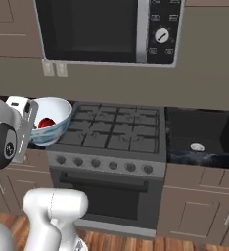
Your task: Pick the peach from the cabinet and place it in the bowl. Then pick the bowl and place it in the sink. Then turn on the sink facuet.
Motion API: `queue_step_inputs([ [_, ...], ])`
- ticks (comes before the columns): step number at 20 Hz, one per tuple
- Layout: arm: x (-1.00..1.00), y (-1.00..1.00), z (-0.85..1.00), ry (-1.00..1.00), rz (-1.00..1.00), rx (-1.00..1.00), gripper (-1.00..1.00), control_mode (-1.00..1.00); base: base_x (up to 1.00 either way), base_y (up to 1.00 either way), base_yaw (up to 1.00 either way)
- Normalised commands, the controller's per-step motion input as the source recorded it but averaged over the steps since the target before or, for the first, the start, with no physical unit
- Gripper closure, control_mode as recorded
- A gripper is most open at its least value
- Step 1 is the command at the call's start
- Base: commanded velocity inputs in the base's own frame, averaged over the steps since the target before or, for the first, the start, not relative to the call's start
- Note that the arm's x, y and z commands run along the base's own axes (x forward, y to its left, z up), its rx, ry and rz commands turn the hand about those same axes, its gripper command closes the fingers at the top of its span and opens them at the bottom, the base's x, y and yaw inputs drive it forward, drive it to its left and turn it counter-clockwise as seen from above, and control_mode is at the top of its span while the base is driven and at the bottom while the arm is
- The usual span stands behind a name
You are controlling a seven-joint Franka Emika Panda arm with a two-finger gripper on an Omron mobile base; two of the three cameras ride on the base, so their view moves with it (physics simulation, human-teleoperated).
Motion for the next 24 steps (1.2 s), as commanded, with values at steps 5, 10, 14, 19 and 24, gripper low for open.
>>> queue_step_inputs([
  [5,0.00,0.00,0.00,0.00,0.00,0.00,1.00,1.00,-0.17,-1.00,0.00],
  [10,0.00,0.00,0.00,0.00,0.00,0.00,1.00,1.00,-0.09,-1.00,0.00],
  [14,0.00,0.00,0.00,0.00,0.00,0.00,1.00,1.00,0.00,-1.00,0.00],
  [19,0.00,0.00,0.00,0.00,0.00,0.00,1.00,1.00,0.00,-0.97,0.00],
  [24,0.00,0.00,0.00,0.00,0.00,0.00,1.00,1.00,0.00,-0.83,0.00],
])
